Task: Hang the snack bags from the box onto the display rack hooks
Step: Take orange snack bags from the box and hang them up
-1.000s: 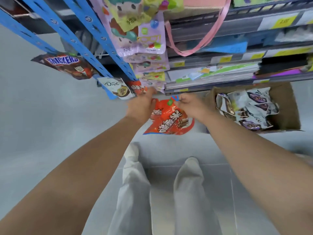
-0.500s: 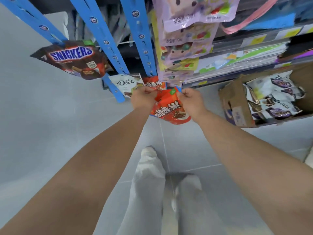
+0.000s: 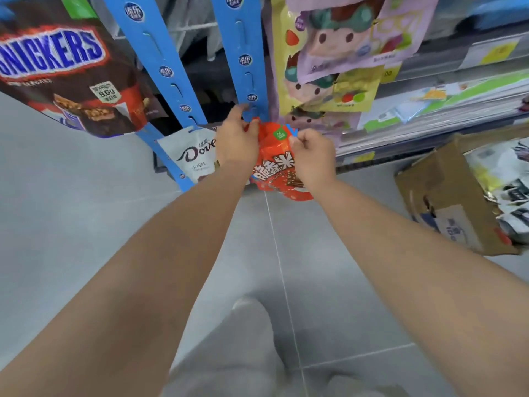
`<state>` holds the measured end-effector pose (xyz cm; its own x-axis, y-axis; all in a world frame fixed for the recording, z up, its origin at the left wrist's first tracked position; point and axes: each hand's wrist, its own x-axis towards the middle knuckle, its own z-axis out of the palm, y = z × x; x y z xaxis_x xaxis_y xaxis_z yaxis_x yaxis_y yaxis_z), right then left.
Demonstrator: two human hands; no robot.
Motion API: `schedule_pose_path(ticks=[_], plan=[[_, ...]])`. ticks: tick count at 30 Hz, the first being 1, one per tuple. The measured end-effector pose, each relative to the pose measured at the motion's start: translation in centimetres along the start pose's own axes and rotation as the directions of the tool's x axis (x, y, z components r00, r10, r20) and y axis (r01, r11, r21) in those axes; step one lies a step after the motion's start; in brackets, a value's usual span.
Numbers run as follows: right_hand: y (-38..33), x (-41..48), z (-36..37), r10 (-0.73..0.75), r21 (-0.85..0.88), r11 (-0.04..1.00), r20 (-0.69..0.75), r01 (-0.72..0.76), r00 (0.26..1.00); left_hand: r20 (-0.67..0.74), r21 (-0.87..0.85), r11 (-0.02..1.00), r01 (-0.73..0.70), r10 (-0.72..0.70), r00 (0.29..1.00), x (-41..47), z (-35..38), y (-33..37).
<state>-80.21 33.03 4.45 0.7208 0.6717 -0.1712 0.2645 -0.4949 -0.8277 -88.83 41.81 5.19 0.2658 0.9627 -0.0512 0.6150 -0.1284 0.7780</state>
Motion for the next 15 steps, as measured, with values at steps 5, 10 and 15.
schedule_pose_path(ticks=[5, 10, 15], plan=[[1.7, 2.4, 1.8, -0.029, 0.048, 0.998, -0.064, 0.032, 0.998, -0.031, -0.062, 0.998, 0.006, -0.008, 0.999, 2.9, 2.3, -1.9], [1.3, 3.2, 2.4, -0.092, 0.075, 0.992, -0.093, 0.099, 0.991, -0.049, -0.168, 0.985, -0.030, 0.022, 0.999, 4.7, 2.8, -2.6], [0.6, 3.4, 2.4, -0.068, 0.097, 0.992, -0.163, 0.085, 0.984, 0.092, -0.336, 0.924, 0.184, -0.162, 0.982, 5.0, 1.9, -1.3]])
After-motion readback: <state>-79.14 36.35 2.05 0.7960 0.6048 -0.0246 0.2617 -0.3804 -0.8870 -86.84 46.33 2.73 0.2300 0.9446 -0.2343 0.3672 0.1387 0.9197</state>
